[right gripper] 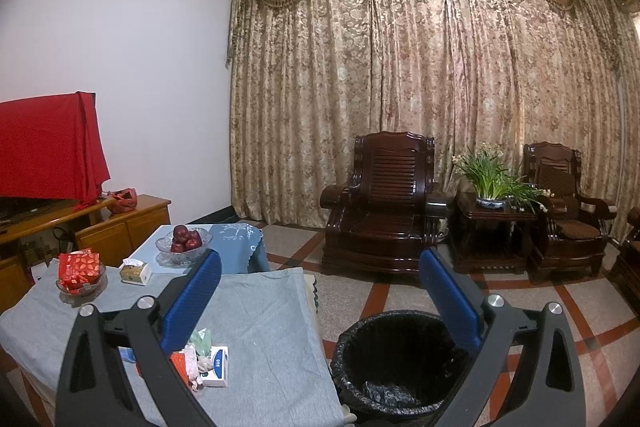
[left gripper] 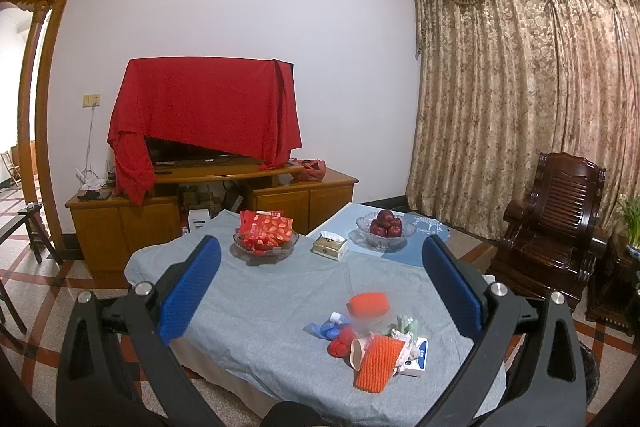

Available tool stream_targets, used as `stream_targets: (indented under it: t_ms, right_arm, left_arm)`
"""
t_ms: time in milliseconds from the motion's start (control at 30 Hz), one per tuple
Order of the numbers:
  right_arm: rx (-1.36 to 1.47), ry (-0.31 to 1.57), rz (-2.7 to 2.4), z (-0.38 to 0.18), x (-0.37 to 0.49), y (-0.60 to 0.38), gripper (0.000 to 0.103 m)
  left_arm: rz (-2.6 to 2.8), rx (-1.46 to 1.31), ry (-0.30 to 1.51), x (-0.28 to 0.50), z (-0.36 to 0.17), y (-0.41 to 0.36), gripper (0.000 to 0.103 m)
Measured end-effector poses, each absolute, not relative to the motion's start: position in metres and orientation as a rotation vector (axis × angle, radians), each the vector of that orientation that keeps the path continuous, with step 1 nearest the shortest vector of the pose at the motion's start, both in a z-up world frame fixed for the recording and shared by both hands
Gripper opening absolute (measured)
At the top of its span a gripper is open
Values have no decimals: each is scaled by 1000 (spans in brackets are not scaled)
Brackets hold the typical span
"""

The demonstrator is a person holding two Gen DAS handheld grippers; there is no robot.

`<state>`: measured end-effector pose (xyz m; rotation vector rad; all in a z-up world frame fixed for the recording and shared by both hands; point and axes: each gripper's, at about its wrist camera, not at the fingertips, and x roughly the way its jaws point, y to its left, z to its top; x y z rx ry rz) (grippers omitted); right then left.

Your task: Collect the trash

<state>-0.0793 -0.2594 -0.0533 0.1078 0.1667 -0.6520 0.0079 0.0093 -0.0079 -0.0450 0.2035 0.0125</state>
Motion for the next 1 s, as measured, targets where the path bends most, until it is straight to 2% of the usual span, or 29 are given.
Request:
stream_targets:
  t_ms: [1000]
  right_arm:
    - [108,169,-651,-54,-80,-262,97]
  left_arm:
    - [14,-47,202,3,-18,5,98]
